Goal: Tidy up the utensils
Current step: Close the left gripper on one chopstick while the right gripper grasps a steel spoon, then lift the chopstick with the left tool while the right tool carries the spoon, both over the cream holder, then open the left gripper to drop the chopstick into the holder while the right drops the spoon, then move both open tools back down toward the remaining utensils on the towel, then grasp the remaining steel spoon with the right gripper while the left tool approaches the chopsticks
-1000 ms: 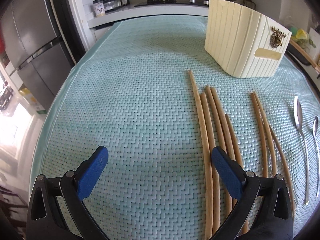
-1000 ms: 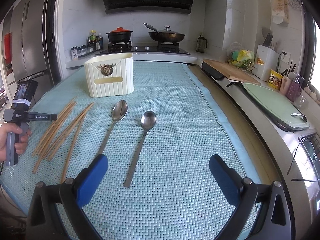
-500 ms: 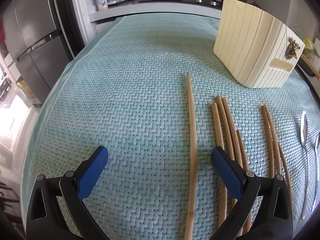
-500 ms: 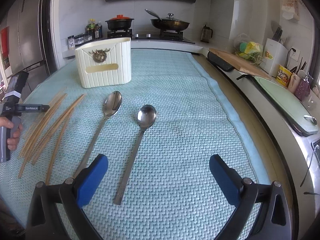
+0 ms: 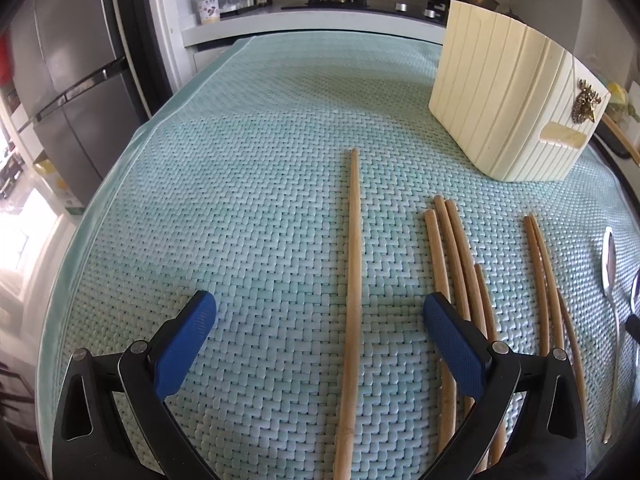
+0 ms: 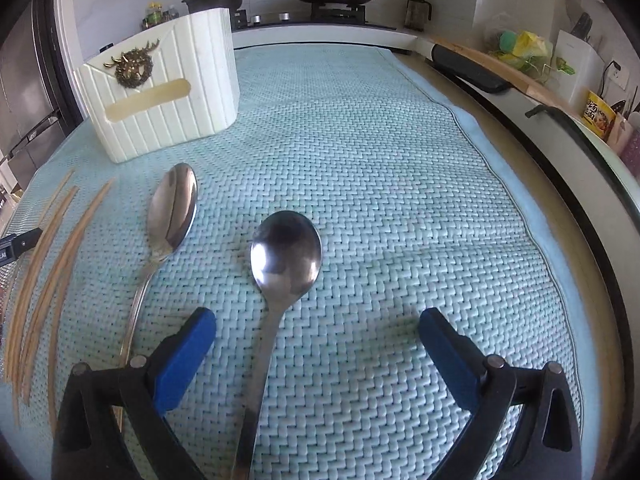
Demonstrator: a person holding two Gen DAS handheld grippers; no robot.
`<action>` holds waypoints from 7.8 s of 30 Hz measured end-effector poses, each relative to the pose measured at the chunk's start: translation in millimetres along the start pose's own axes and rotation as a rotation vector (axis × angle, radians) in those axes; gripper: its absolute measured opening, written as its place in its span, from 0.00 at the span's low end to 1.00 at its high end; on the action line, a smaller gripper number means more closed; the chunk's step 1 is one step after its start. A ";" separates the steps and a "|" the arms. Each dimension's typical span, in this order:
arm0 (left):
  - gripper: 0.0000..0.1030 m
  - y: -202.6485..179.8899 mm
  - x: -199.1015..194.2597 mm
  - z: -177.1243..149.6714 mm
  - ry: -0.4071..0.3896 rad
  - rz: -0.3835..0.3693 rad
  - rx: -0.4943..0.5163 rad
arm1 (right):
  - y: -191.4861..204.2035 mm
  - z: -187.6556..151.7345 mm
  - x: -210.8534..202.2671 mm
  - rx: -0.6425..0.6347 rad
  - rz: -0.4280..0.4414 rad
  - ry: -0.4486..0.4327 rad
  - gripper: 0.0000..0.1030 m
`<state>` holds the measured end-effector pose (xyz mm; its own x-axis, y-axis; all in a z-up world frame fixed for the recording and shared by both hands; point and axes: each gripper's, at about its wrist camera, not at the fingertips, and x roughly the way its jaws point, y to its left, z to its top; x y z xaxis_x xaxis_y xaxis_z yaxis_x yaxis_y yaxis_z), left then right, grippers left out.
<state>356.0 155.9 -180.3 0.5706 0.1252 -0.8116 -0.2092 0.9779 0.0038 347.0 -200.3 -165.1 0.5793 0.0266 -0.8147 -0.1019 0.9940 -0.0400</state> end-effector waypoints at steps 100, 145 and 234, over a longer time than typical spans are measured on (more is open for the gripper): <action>0.04 -23.5 -214.9 133.5 -0.469 -0.392 0.042 | 30.8 123.1 -193.4 -0.132 0.326 -0.467 0.35; 0.83 -52.6 -121.5 225.9 -0.397 -0.245 -0.055 | 61.9 288.1 -81.9 -0.159 0.355 -0.325 0.60; 1.00 0.6 -42.7 -60.5 0.014 -0.041 0.056 | 45.3 -48.8 -43.3 -0.108 0.111 -0.026 0.67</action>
<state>283.5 141.0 -180.9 0.5668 0.0832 -0.8197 -0.1414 0.9900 0.0028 277.8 -161.7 -159.9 0.5802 0.1401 -0.8023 -0.2523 0.9676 -0.0134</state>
